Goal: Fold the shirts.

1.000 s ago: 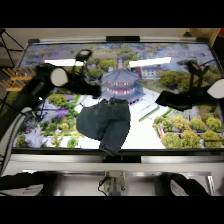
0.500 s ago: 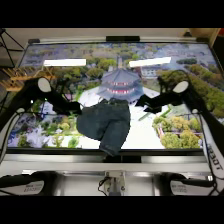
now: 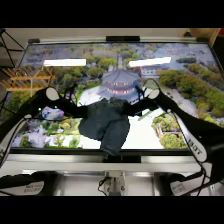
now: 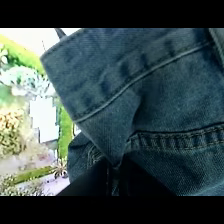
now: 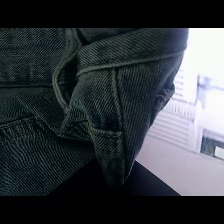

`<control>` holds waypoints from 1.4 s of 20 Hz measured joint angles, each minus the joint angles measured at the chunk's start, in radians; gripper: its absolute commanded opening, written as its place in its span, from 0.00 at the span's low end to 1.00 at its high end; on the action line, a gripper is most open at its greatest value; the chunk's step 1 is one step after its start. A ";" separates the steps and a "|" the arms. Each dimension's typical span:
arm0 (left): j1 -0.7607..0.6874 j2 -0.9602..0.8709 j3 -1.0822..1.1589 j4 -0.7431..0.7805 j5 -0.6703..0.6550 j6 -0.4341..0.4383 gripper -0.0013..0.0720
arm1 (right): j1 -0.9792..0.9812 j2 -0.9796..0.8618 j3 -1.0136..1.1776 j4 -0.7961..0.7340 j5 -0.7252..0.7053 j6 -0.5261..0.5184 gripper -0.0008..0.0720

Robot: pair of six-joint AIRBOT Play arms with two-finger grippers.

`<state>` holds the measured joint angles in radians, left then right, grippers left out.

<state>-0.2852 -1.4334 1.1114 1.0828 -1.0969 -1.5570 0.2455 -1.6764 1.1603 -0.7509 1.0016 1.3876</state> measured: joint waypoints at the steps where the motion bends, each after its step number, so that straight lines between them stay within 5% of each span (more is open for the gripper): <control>1: 0.006 0.006 0.028 -0.004 0.004 0.012 0.12 | -0.009 0.017 0.023 0.006 0.010 -0.027 0.16; 10: 0.080 0.166 0.670 -0.003 0.042 0.116 0.12 | -0.134 0.413 0.406 0.041 0.001 -0.252 0.16; 14: 0.080 0.225 0.775 0.016 -0.021 0.119 0.12 | -0.141 0.573 0.458 0.002 0.078 -0.323 0.16; 20: -0.026 0.240 0.380 0.196 -0.081 0.014 0.12 | -0.058 0.622 0.175 -0.212 0.296 -0.245 0.16; 24: -0.074 0.243 0.085 0.178 0.123 -0.110 0.13 | 0.049 0.630 0.005 -0.335 0.159 -0.207 0.16; 28: -0.089 0.243 0.091 0.046 0.383 -0.141 0.13 | 0.085 0.632 0.079 -0.462 -0.087 -0.165 0.16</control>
<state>-0.3744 -1.1900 1.2026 1.1286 -0.7139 -1.6978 0.3309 -1.0443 1.2392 -1.2133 0.9142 1.2224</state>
